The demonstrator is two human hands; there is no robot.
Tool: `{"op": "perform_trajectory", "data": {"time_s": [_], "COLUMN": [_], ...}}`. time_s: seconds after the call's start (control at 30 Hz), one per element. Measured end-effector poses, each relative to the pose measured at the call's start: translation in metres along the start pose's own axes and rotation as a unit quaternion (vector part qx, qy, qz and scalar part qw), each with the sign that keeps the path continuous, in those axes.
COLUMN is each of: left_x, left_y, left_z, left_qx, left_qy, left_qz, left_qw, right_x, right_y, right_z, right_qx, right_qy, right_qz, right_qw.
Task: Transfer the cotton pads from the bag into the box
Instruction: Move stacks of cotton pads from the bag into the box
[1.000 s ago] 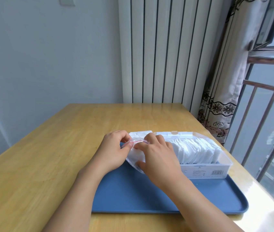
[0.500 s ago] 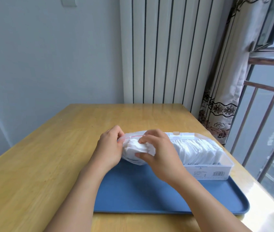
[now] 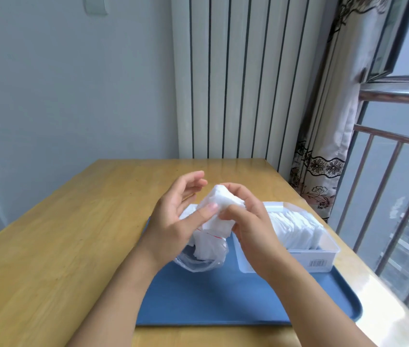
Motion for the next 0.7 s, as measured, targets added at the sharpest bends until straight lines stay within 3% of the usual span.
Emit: {"op": "perform_trajectory", "data": {"time_s": [0.2,0.4,0.5,0.57,0.63,0.7], "left_x": [0.008,0.009,0.006,0.006,0.006,0.005], "left_y": [0.002,0.002,0.001,0.0,0.0,0.0], "left_z": [-0.036,-0.036,-0.036,-0.033,-0.032,-0.03], "left_qx": [0.004,0.021,-0.029,-0.075,-0.105,-0.125], "left_qy": [-0.069,-0.118,-0.134,-0.143,-0.171,-0.173], "left_qz": [0.027,0.032,0.015,-0.007,-0.026,-0.035], "left_qw": [0.997,0.992,0.99,0.987,0.979,0.976], "right_x": [-0.003,0.002,0.005,0.005,0.006,0.01], "right_y": [0.003,0.003,0.003,0.004,0.006,0.01], "right_z": [-0.009,-0.005,-0.007,-0.01,-0.011,-0.01], "right_qx": [0.034,0.064,0.07,0.044,-0.023,-0.075], "right_qy": [-0.072,-0.148,-0.133,-0.096,0.036,0.21], "right_qz": [-0.021,0.018,0.027,0.04,0.103,0.21], "right_qw": [0.997,0.987,0.988,0.994,0.994,0.952]}}
Point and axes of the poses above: each hand's wrist, its own y-axis away from the middle knuckle, its own z-axis out of the back of the hand, x = y × z, the point moved 1 cm from there along -y, towards the middle knuckle, and after that the axes turned 6 degrees about x, right-handed, at the moved point
